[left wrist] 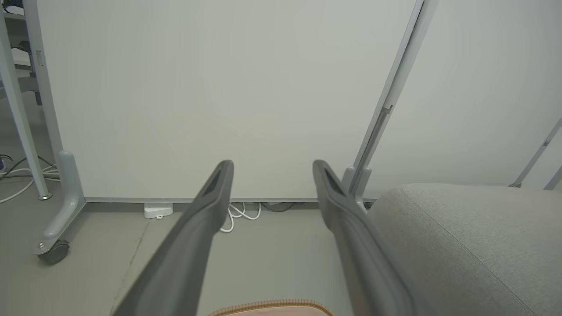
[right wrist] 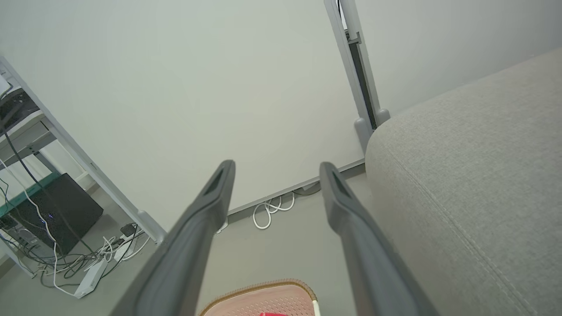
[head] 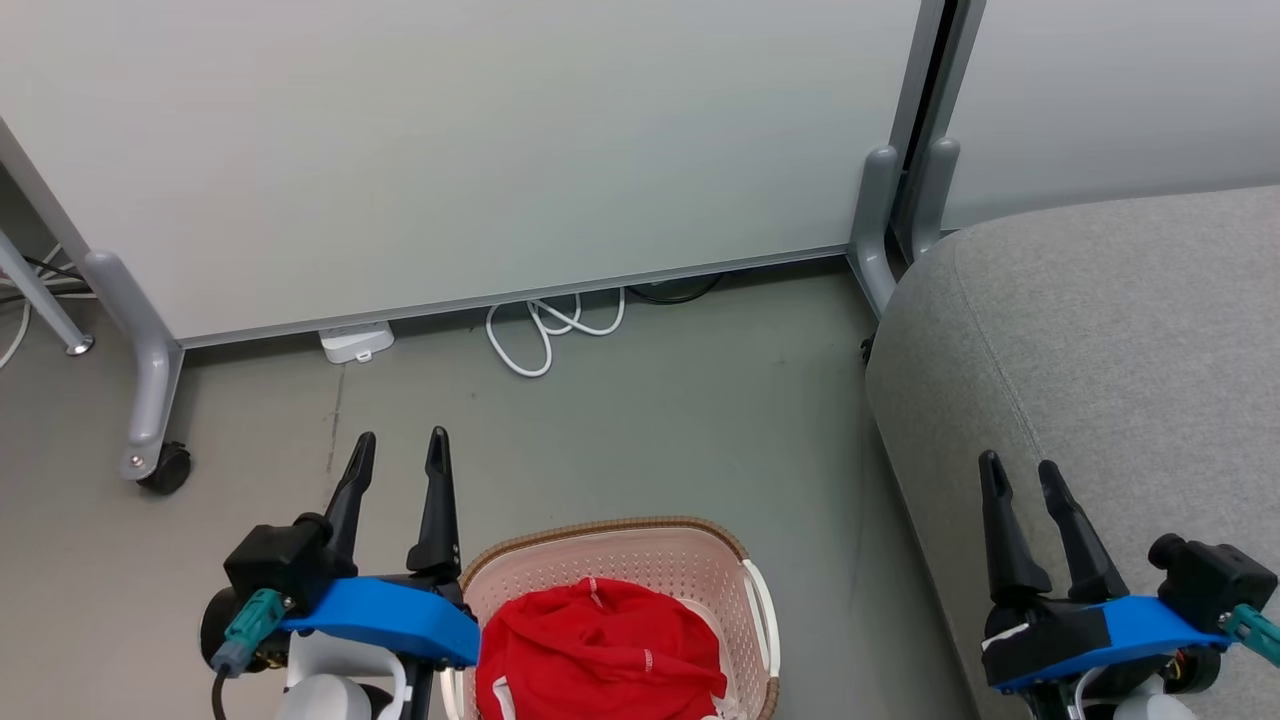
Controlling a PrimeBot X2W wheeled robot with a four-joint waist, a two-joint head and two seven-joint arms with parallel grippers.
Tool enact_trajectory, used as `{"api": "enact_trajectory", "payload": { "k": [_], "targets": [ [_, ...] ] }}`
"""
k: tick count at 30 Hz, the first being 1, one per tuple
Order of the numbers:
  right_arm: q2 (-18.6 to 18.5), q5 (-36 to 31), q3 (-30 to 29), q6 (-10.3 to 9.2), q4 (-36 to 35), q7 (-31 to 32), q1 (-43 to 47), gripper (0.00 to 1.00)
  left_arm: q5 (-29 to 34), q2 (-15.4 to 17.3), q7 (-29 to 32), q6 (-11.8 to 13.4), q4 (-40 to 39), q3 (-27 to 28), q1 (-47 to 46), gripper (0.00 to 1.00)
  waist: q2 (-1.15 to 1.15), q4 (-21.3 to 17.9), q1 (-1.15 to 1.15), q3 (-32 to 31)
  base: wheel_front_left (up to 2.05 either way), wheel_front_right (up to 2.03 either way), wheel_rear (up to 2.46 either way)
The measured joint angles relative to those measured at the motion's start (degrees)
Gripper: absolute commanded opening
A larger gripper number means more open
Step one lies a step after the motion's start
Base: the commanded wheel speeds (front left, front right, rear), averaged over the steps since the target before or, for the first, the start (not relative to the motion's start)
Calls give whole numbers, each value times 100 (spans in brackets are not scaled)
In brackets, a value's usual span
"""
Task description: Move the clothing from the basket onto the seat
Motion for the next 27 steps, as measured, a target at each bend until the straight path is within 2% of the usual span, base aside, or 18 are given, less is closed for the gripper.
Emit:
{"api": "enact_trajectory", "payload": {
  "k": [16, 27],
  "targets": [
    [-2, -777, 94, 0, 1, -194, -12, 100, 691, -4, -200, -8, 116, -69, -30, 100, 0, 35, 0, 7, 0, 0, 0],
    [-3, -1218, 159, 1, 8, -321, -13, 100, 1104, -47, -325, -108, 261, -63, -64, 100, 0, 58, 0, 14, 0, 0, 0]
  ]
}}
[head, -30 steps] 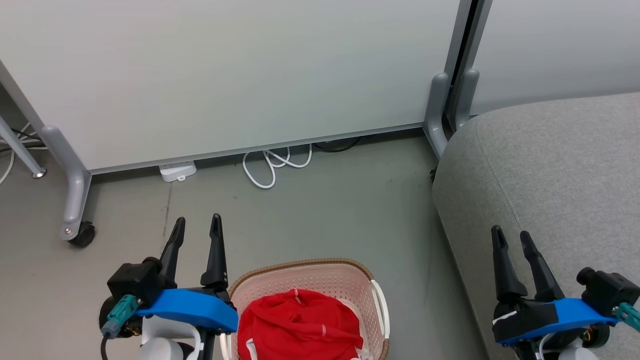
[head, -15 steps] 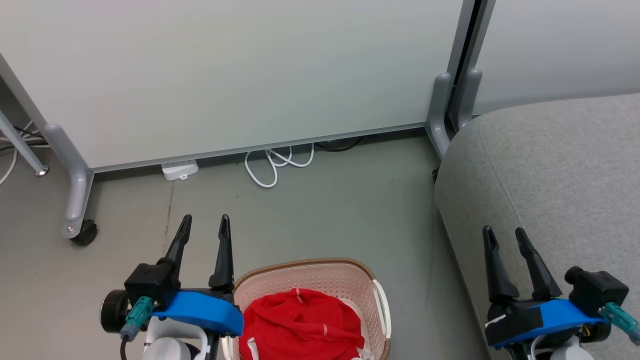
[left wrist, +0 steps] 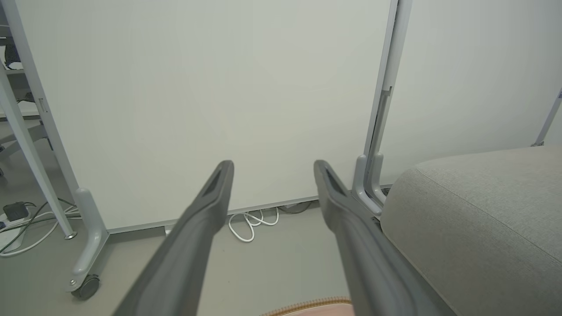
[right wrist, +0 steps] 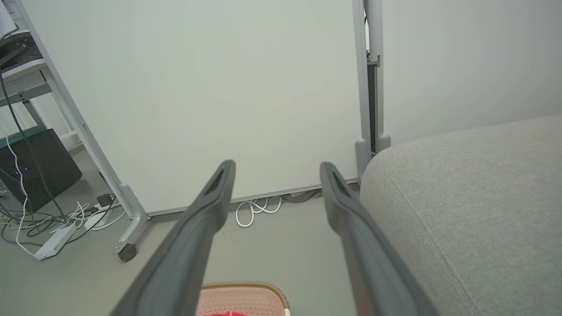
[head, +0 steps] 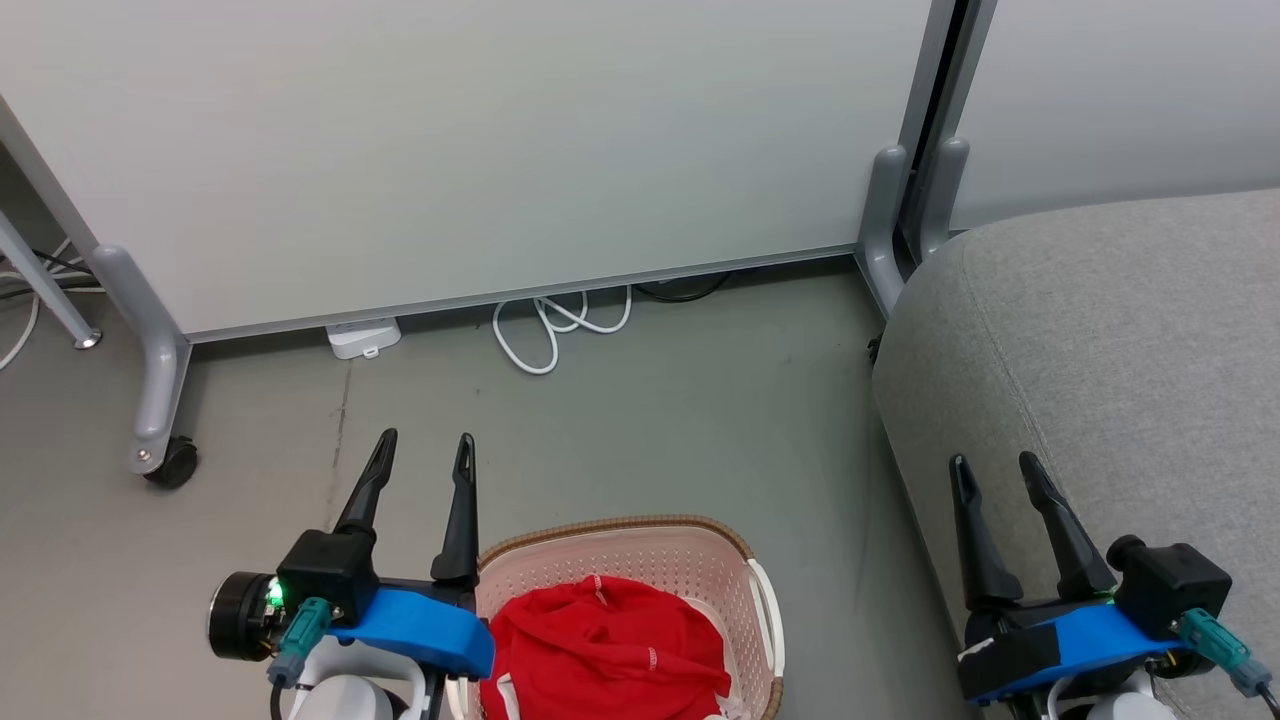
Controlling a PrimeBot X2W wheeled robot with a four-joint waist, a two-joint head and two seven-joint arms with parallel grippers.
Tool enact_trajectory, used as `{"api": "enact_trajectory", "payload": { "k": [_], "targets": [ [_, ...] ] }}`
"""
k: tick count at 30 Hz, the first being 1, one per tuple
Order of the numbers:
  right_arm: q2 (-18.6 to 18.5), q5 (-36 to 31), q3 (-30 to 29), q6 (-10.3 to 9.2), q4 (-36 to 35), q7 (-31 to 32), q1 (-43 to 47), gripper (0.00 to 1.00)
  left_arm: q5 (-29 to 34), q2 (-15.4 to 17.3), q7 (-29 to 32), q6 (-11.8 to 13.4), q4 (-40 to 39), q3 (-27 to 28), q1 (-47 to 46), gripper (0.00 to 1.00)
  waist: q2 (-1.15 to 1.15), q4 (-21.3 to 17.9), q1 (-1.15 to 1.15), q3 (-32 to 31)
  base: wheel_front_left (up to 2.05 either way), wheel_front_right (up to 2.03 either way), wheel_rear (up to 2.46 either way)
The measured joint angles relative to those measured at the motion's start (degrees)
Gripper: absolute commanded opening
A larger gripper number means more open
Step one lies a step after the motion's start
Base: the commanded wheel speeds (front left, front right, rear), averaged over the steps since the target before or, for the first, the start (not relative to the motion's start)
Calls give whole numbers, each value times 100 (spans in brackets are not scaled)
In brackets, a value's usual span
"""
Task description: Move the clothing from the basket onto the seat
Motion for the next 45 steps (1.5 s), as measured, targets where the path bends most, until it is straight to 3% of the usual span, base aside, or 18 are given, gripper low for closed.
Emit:
{"api": "enact_trajectory", "payload": {
  "k": [15, 36, 45],
  "targets": [
    [-2, -561, 83, 5, 32, -147, 0, 100, 544, -35, -149, -52, 120, 0, -32, 100, 0, 36, 0, 8, 0, 0, 0],
    [-3, -555, 123, 5, 115, -153, -14, 100, 488, -57, -153, -100, 207, 26, -43, 100, 0, -16, 0, 73, 0, 0, 0],
    [-4, -556, 181, 7, 15, -153, -223, 100, 631, 5, -159, -231, 673, -157, -606, 100, 0, -161, 0, 380, 0, 0, 0]
  ]
}}
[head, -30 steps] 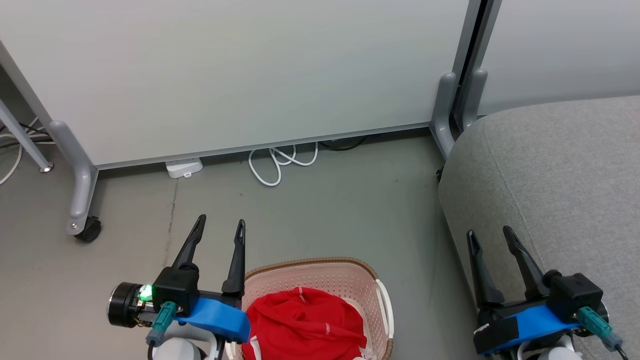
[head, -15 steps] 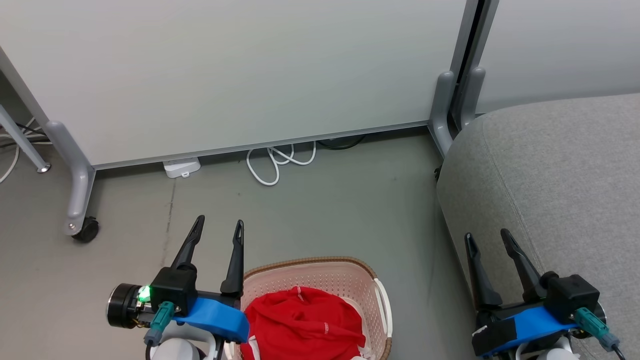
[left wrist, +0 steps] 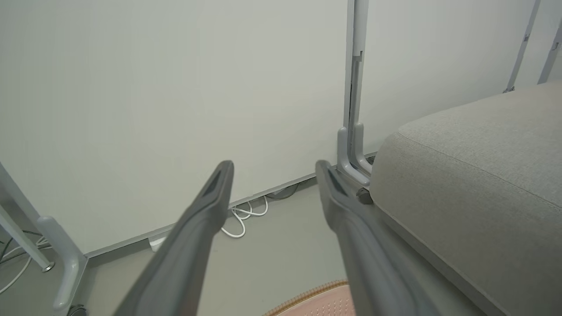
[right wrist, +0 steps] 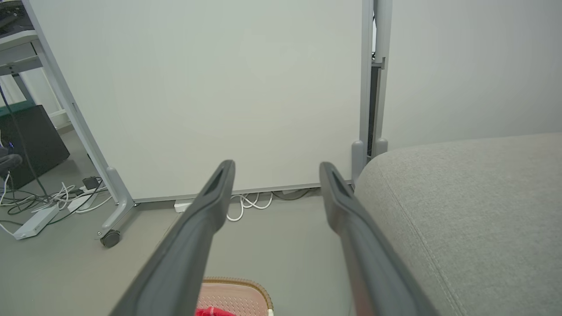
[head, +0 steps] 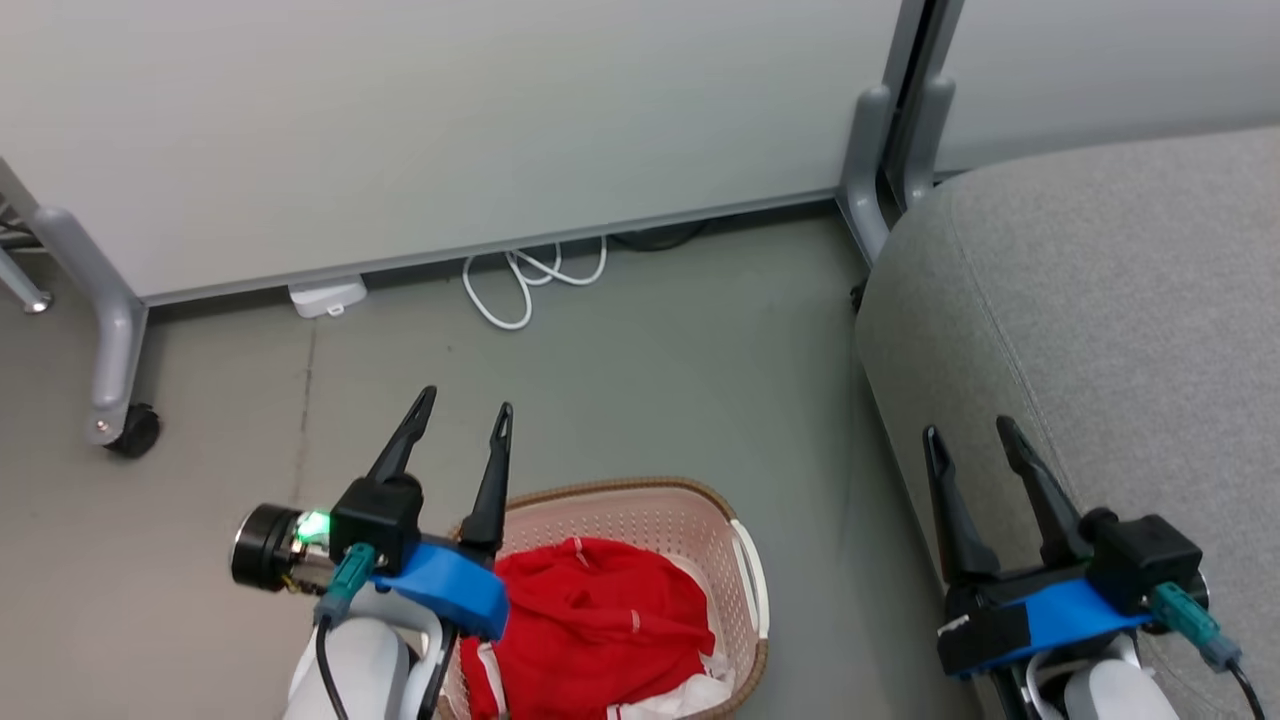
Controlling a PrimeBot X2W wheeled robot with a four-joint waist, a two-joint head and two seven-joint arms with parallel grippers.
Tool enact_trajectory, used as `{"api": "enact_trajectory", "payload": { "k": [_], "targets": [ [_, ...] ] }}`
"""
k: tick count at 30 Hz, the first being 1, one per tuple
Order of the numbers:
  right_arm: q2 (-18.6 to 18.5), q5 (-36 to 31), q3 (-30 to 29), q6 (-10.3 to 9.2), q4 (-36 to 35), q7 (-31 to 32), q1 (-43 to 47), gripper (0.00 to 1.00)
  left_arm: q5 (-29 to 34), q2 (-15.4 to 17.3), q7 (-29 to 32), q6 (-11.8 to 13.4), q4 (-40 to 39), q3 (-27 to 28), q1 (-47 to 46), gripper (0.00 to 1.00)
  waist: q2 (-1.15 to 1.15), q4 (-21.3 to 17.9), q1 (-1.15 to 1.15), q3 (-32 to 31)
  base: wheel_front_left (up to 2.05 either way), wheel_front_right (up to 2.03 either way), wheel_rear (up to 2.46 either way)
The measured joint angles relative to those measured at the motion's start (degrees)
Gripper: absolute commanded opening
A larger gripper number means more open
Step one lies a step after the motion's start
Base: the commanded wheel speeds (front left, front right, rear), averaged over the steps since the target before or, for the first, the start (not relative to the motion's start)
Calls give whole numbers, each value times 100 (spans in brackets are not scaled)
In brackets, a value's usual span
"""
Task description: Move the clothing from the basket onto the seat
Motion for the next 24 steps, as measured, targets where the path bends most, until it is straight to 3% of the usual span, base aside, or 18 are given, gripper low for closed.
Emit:
{"api": "enact_trajectory", "payload": {
  "k": [11, 24],
  "targets": [
    [-5, 64, 216, -1, -269, -7, -761, 100, 216, 513, 0, -102, 1361, -875, -1389, 100, 0, -475, 0, 921, 0, 0, 0],
    [-10, 321, 392, 0, -581, -7, -1525, 100, -348, 1000, 271, -105, 3427, -3260, -3028, 100, 0, -1200, 1, 2319, 0, 0, 0]
  ]
}}
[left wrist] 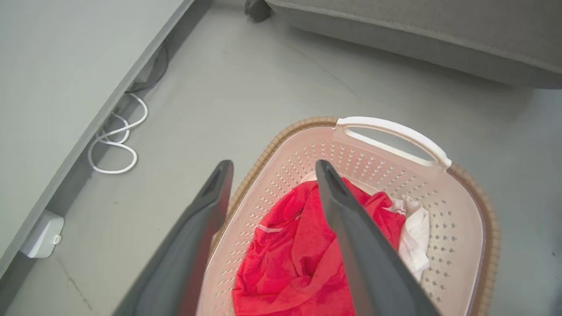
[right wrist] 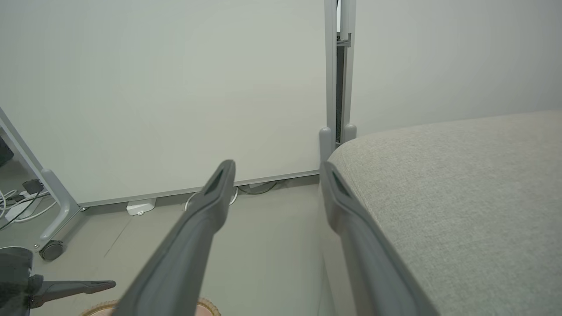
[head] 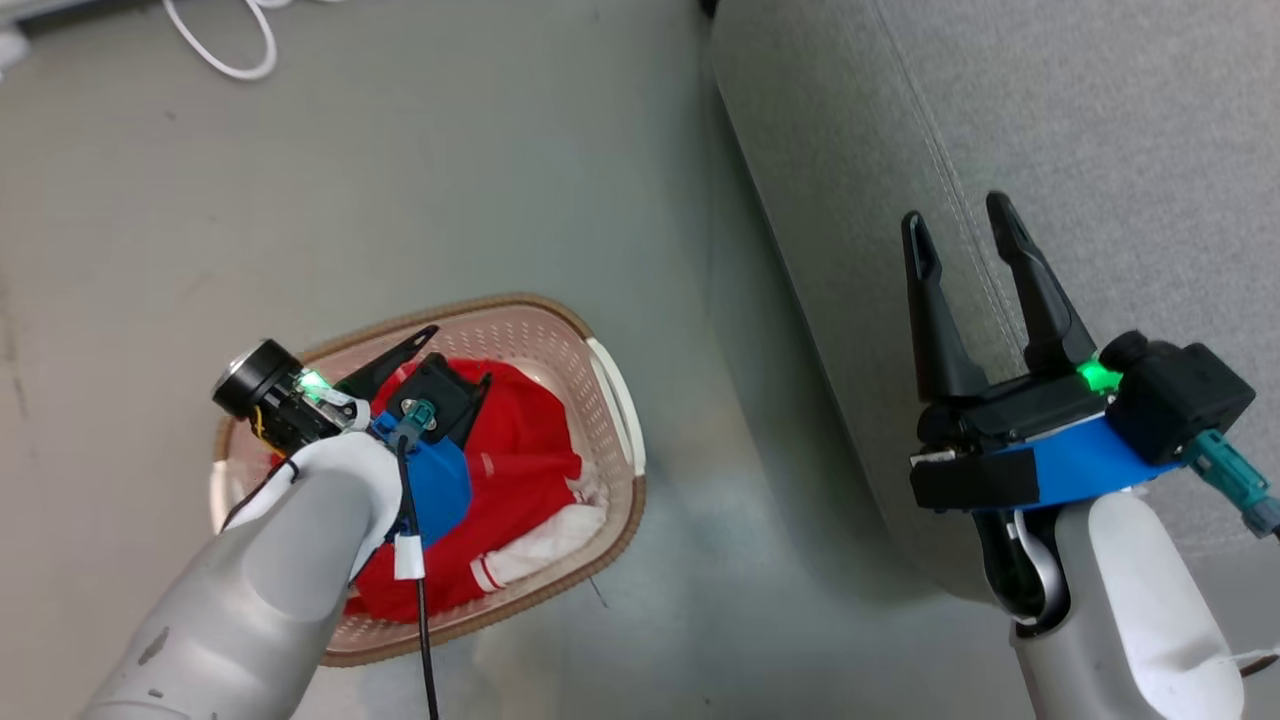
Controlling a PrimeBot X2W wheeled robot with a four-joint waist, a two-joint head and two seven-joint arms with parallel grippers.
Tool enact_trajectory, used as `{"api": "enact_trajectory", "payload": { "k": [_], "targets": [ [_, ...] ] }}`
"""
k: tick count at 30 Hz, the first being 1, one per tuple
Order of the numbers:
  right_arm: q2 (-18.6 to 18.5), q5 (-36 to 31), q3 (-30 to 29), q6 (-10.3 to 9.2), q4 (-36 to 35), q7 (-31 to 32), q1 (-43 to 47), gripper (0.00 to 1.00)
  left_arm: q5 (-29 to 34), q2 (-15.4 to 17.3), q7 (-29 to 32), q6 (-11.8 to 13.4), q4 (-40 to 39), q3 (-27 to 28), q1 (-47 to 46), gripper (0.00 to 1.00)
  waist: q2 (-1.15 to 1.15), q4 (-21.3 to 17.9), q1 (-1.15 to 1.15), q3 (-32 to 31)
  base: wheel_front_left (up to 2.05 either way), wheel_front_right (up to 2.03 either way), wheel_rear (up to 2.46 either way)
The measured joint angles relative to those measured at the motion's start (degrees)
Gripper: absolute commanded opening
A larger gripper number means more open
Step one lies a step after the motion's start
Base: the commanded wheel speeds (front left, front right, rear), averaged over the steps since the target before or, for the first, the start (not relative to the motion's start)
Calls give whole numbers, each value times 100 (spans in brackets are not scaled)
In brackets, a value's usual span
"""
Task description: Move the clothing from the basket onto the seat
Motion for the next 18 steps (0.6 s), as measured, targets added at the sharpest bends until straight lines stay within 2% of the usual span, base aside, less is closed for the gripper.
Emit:
{"api": "enact_trajectory", "payload": {
  "k": [6, 12, 18],
  "targets": [
    [0, 69, 59, 0, -155, 0, -282, 100, -480, 192, 512, -1, 480, -1232, -446, 100, 0, -275, 0, 613, 0, 0, 0],
    [-1, 96, 143, 0, -312, 0, -549, 100, -1074, 490, 1096, -1, 576, -2341, -822, 100, 0, -474, 0, 1213, 0, 0, 0],
    [0, 199, 211, 0, -560, 0, -756, 100, -1594, 884, 1835, -1, 357, -2875, -1138, 100, 0, -649, 0, 1783, 0, 0, 0]
  ]
}}
